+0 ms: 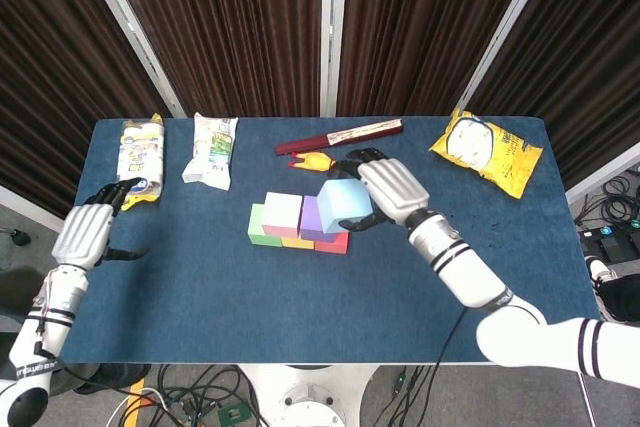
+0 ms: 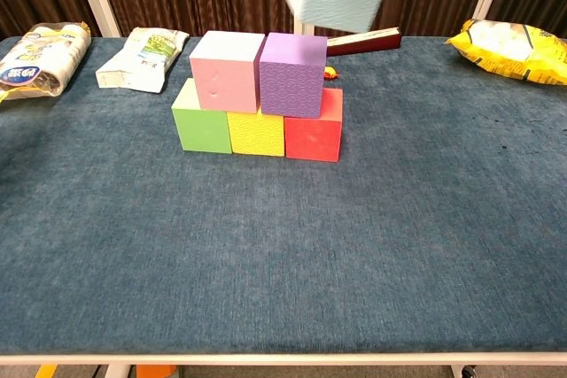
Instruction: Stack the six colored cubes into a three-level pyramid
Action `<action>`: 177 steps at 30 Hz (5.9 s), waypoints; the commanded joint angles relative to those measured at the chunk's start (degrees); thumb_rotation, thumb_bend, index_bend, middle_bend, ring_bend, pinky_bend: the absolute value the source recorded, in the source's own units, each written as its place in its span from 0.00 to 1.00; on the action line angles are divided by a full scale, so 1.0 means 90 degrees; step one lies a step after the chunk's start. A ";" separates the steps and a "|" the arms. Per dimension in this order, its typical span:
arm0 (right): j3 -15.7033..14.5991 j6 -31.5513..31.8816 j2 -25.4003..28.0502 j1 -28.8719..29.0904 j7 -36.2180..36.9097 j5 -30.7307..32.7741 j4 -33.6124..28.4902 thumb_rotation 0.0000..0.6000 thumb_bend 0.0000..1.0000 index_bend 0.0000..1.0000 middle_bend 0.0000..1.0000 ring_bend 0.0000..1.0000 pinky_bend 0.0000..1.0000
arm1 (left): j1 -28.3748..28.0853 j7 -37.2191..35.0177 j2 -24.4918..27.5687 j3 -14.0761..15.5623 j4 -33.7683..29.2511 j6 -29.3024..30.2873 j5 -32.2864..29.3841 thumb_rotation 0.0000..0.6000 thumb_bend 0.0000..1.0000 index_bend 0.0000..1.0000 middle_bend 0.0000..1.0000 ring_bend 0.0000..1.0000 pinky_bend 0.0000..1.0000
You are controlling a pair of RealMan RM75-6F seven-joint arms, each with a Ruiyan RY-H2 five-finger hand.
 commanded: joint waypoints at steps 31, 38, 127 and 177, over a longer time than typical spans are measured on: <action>0.0155 0.1676 -0.2028 0.1861 -0.2241 0.2875 0.0895 1.00 0.13 0.26 0.41 0.13 0.05 | 0.0077 -0.0164 0.0020 0.0045 0.0024 0.0072 0.0178 1.00 0.02 0.10 0.12 0.10 0.26; 0.0201 0.1707 -0.2121 0.1888 -0.2367 0.2938 0.0916 1.00 0.11 0.17 0.35 0.10 0.04 | 0.0094 -0.0225 -0.0005 0.0049 0.0080 0.0084 0.0204 1.00 0.02 0.10 0.12 0.10 0.26; 0.0169 0.2202 -0.2524 0.0917 -0.2158 0.1844 0.0744 1.00 0.17 0.07 0.38 0.09 0.00 | 0.0163 -0.0455 -0.0040 0.0060 0.0218 0.0071 0.0334 1.00 0.02 0.10 0.11 0.10 0.26; -0.2722 0.4338 0.0189 -0.4395 0.3332 -0.4994 0.2520 1.00 0.22 0.00 0.07 0.00 0.02 | 0.1138 0.0483 -0.0446 0.0580 0.1070 0.1402 0.0331 1.00 0.02 0.10 0.11 0.10 0.22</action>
